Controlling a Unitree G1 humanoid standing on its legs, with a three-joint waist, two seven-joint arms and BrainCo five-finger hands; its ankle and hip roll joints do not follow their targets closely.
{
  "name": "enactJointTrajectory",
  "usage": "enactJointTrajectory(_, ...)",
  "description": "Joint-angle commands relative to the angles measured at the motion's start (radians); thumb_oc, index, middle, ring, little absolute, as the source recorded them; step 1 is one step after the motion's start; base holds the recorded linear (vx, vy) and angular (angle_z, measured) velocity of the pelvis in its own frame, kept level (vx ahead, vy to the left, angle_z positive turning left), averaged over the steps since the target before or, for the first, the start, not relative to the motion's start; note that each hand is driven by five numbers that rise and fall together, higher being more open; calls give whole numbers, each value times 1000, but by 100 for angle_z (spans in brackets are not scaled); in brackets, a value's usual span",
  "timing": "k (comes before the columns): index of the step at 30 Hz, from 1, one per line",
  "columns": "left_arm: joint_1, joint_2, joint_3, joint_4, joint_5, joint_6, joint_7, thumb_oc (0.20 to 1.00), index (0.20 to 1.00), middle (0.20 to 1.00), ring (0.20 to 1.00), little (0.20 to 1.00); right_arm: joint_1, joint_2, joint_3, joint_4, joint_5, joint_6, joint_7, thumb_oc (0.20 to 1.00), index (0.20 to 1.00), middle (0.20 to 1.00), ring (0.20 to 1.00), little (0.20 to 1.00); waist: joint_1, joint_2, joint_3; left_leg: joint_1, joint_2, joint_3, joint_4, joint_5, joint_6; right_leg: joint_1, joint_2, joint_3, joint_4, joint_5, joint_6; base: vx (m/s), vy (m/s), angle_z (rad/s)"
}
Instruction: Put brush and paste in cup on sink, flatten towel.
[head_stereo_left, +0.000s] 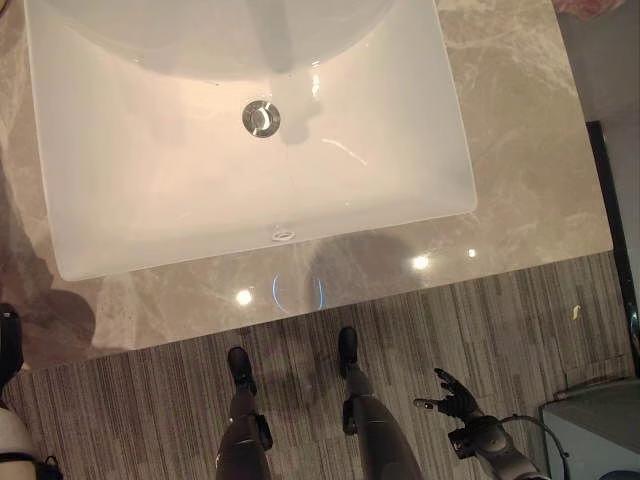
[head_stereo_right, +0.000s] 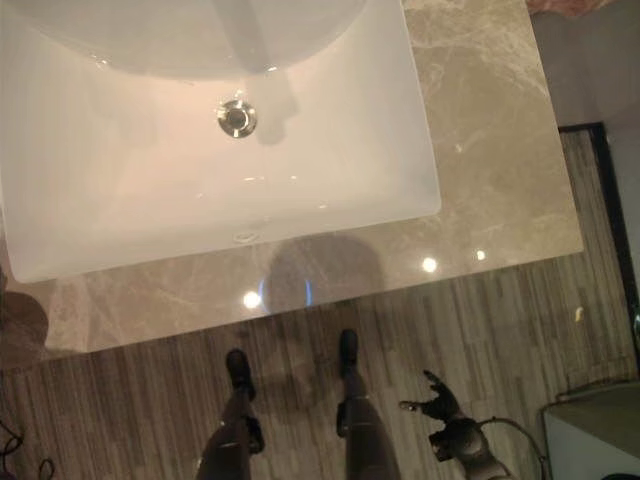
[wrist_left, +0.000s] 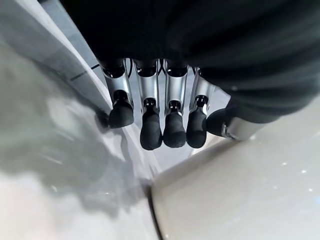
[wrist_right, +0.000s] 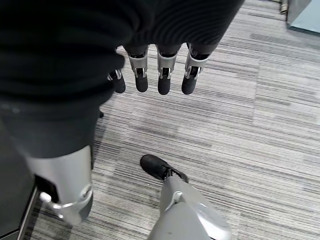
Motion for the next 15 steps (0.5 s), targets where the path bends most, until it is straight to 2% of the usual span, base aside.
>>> enactJointTrajectory(1, -29, -64, -52, 41, -1, -12, 14, 200, 200, 200, 200, 200, 17, -60, -4, -12, 24, -10, -7, 1000, 1000, 1000, 1000, 1000, -17, -4, 38, 2, -14, -111, 6, 14, 0, 45, -41, -15, -2, 29, 101, 0, 0, 0)
enactJointTrajectory(15, -111, -106, -103, 70, 13, -5, 15, 200, 200, 200, 200, 200, 43, -83, -16, -48, 32, -12, -3, 1000, 1000, 1000, 1000, 1000, -37, -5, 41, -18, -5, -96, 6, 23, -5, 9, -32, 1, -2, 40, 99, -5, -3, -2)
